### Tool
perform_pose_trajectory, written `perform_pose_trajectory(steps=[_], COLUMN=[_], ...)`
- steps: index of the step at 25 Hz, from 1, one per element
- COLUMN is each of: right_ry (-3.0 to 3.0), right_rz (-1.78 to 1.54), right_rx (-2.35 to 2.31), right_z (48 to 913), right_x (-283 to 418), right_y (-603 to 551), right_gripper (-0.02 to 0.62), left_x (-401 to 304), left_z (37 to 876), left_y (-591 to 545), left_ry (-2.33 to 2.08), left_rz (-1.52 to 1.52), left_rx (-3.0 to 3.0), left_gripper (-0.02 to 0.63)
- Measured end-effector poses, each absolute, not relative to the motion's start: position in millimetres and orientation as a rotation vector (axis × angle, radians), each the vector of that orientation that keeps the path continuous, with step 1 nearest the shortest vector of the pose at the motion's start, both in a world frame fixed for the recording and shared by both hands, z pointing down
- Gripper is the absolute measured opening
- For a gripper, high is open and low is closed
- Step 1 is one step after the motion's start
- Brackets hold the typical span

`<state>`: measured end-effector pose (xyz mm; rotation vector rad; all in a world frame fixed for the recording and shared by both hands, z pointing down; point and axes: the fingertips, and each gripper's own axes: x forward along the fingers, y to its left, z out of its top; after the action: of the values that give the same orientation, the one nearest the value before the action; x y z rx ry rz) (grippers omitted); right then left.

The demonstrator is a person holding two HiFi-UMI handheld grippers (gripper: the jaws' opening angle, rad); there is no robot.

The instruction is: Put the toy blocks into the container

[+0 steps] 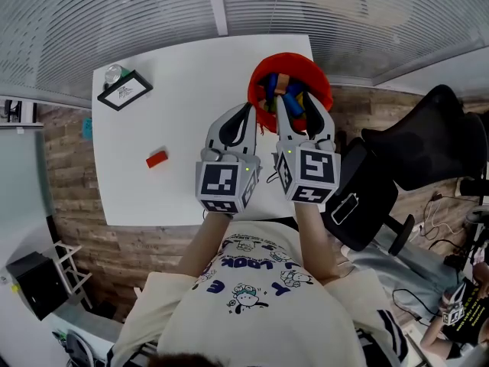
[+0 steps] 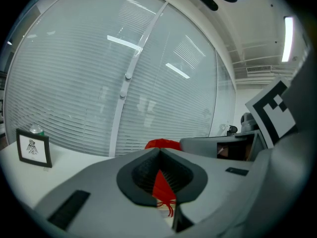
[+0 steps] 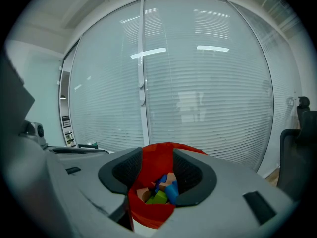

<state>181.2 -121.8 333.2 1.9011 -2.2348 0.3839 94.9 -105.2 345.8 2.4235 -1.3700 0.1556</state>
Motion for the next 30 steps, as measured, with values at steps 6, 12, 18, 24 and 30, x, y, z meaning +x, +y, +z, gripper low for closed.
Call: perform_pose_trajectory(steps=[6,12,18,24,30], right_ry=[-2.270,-2.310,-2.356,-2.416,-2.480], right_rz=[0.356,0.344,0.333,0.323,0.320], right_rx=[1.903,1.866,1.814,1.738,1.632], right_z=[323,319,316,314,315], right_x=[171,150,126,96,62], right_y=[-120,-114,-109,-108,-106], right_gripper=[0.190,0.190,0.190,0.190,0.190], left_x=[84,68,49,23,-10], left_z=[339,337,334,328,327], left_y=[-105,-99,-92,-88,-84], left_ry=[-1.396,-1.431,-1.469,-1.544,-1.640], left_rz=[0.136,0.120,0.117,0.080,0.050], left_rx=[2.422,2.409,2.394,2.354,2.284], left_gripper=[0.031,0.031,0.031,0.031,0.031])
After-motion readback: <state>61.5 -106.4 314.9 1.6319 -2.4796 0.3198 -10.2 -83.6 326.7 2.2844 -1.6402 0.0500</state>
